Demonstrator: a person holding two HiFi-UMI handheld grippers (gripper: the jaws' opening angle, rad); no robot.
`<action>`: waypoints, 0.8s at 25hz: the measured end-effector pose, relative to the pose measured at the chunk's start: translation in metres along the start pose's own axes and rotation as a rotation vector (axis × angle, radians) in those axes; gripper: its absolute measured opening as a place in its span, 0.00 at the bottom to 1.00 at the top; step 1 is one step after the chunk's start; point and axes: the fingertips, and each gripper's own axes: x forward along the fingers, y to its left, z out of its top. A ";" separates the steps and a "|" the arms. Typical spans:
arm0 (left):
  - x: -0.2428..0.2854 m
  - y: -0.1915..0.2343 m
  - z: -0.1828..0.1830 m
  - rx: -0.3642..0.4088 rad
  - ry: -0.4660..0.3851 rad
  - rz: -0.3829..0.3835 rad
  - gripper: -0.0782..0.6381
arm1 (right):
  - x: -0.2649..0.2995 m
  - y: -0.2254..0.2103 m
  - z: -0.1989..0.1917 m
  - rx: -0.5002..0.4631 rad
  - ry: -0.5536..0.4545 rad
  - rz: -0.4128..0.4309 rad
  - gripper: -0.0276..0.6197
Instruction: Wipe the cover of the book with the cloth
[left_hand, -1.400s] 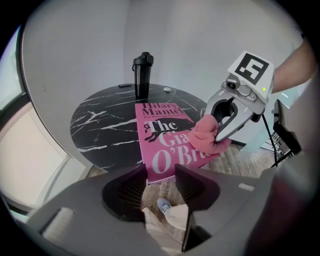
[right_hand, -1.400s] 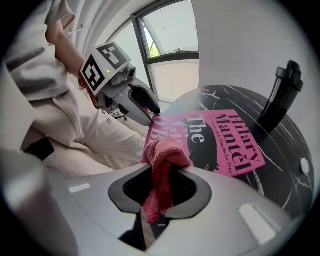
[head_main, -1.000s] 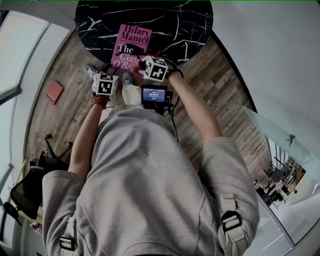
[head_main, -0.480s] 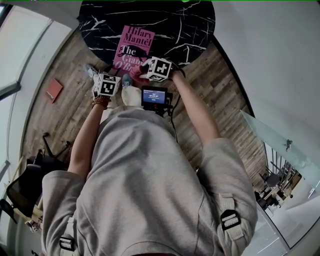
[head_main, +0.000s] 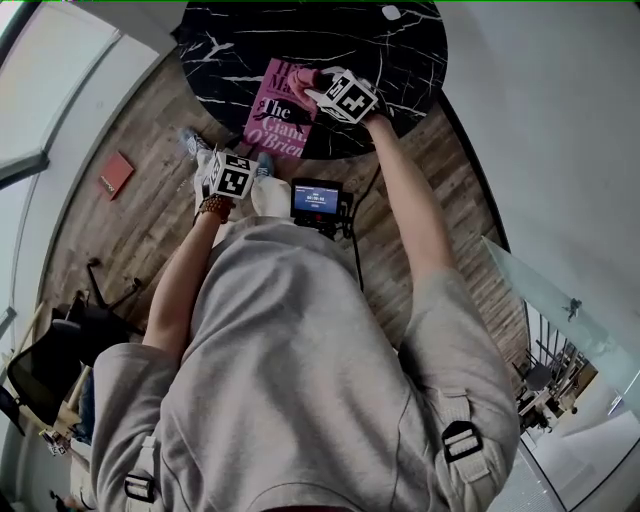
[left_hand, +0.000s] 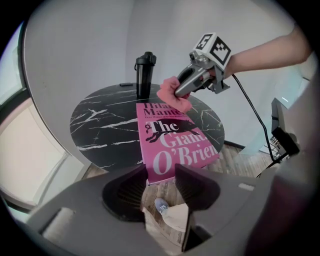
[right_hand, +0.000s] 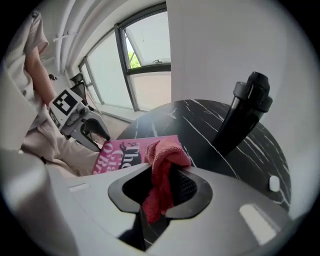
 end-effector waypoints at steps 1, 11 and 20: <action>0.000 0.000 0.000 0.000 0.003 -0.003 0.36 | 0.004 -0.007 0.002 -0.004 0.013 -0.018 0.20; 0.000 0.001 -0.001 -0.002 -0.007 -0.016 0.36 | 0.045 -0.027 0.005 -0.026 0.125 -0.047 0.20; 0.001 0.002 -0.002 -0.008 -0.006 -0.029 0.37 | 0.052 -0.023 0.002 -0.061 0.163 -0.025 0.19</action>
